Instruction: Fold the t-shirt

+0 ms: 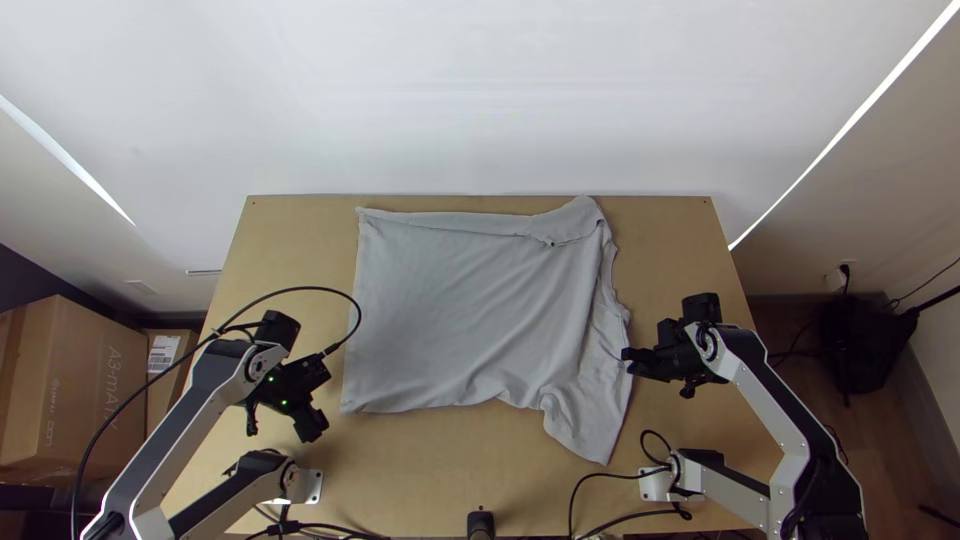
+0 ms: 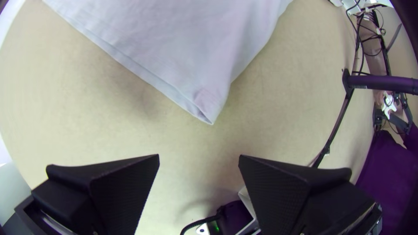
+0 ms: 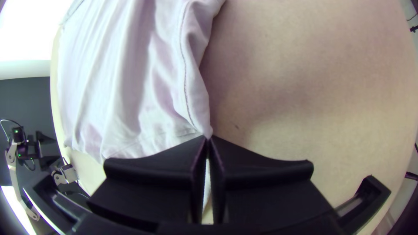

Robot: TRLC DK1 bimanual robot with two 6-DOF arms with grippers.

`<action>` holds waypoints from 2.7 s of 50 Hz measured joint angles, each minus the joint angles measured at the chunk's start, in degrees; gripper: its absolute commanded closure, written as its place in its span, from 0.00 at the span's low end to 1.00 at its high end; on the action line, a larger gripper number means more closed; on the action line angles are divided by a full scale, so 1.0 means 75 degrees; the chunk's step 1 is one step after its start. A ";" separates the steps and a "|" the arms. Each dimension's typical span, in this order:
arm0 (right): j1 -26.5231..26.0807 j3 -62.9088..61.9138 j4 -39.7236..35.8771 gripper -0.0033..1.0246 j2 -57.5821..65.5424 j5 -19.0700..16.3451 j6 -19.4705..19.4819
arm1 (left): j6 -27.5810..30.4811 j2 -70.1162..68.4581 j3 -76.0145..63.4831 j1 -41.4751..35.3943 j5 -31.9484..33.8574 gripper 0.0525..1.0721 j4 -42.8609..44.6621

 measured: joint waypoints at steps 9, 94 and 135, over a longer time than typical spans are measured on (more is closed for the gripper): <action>-0.0003 0.0000 0.0000 0.97 -0.0003 0.0000 0.0000 | -0.0219 0.0460 -0.0128 -0.0213 0.0029 0.14 0.0382; -0.0697 0.2436 0.1099 0.97 -0.1134 -0.0460 0.0382 | -0.3748 0.1355 0.3809 0.1070 0.0356 0.98 0.3241; -0.0143 0.9908 0.3625 0.97 0.2702 0.0784 0.0909 | -0.5365 0.2678 0.9279 0.1017 -0.1110 0.98 0.5802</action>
